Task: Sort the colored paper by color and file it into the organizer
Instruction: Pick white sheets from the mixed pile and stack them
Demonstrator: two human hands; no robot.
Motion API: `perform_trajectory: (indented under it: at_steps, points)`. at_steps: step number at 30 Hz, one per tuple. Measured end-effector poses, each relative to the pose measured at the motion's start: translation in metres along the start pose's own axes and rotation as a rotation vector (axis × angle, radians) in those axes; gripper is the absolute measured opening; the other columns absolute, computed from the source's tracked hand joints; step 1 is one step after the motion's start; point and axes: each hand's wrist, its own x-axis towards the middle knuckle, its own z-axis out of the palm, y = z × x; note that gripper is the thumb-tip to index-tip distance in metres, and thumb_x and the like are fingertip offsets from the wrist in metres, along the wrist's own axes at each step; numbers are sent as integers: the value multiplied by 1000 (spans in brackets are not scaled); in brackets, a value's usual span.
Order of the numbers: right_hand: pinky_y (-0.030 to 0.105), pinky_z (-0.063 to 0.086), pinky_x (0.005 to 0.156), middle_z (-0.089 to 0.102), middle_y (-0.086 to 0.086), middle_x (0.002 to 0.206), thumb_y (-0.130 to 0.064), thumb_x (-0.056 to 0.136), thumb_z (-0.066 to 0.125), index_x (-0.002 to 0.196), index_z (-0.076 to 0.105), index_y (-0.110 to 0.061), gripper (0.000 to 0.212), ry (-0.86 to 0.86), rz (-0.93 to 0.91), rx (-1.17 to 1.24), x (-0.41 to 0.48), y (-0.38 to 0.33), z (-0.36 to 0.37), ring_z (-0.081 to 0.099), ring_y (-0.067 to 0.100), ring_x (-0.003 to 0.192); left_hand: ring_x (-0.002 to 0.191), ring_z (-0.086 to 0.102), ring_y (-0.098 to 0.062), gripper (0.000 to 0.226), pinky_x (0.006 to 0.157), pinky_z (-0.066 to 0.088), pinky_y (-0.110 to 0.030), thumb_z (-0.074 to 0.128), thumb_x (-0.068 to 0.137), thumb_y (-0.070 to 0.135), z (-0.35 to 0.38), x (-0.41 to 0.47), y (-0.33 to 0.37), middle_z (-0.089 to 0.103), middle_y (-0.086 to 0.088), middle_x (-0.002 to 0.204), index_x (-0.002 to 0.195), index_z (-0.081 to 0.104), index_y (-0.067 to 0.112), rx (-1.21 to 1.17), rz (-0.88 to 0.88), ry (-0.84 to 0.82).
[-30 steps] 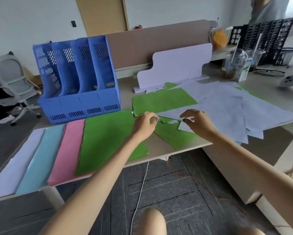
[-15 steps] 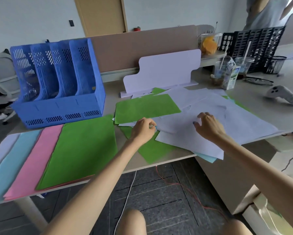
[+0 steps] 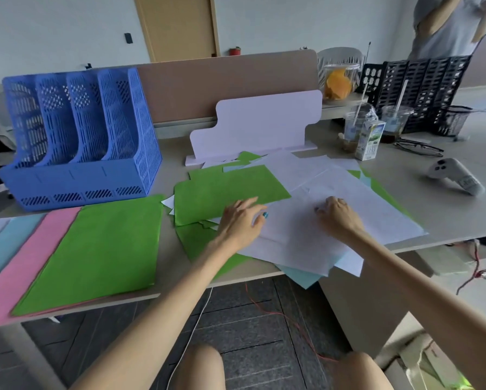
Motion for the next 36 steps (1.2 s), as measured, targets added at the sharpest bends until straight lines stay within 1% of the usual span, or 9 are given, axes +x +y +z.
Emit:
perform_trajectory:
  at_steps: [2,6,12,15,19,23,26,30,36]
  points:
    - [35,40,90,52,19,131,-26,94,45,128,47,-5,39,-17,-27,95,1,0,-1,48,33,122,126,48,-18,34,104,39,-32,44,99,25,4,-2,7,47,3,144,130,58,21,-40,-8,-91]
    - [39,39,93,51,22,130,-25,97,40,125,47,0,38,119,14,49,1,17,-16,45,34,122,125,48,-17,33,104,39,-33,46,98,20,8,-3,11,48,0,142,128,58,20,-21,-56,-1]
    - [37,40,82,56,22,125,-20,95,43,127,46,-5,36,34,-31,193,-2,21,-16,53,37,113,133,39,-15,37,109,31,-30,42,99,23,24,-1,41,44,3,146,135,53,21,-40,-72,-47]
    - [38,41,88,54,21,128,-17,94,42,127,45,-3,36,104,-1,138,-1,33,-29,51,36,116,136,37,-18,37,112,29,-35,39,100,21,24,1,40,41,-3,148,134,53,17,-34,-164,-17]
    - [37,35,97,51,23,128,-15,91,47,119,48,4,33,1,-42,55,-2,45,-23,44,34,122,141,26,-17,40,115,23,-36,36,101,28,31,-2,53,29,1,155,140,46,23,-9,-231,-107]
    - [36,40,81,57,21,119,-12,88,46,117,49,1,32,21,-24,192,-4,39,-31,53,36,111,141,27,-18,41,115,22,-38,35,102,28,32,7,76,30,-2,154,141,45,20,-51,-183,-156]
    - [38,41,89,53,23,125,-13,87,47,125,43,3,41,31,11,185,6,48,-44,51,37,116,142,25,-20,39,117,19,-41,37,102,28,25,10,68,27,-5,155,139,46,20,-22,-222,-123]
    - [37,39,94,51,23,129,-16,88,48,128,42,3,44,-43,0,115,12,58,-45,47,36,120,146,14,-22,44,117,7,-44,30,103,36,22,7,46,16,-2,158,146,34,29,71,-319,-217]
    - [37,34,103,48,15,134,-21,91,50,131,44,-4,44,27,-167,15,11,56,-31,41,31,126,146,16,-18,47,118,13,-42,22,103,38,13,25,9,17,0,159,149,27,27,121,-399,-224]
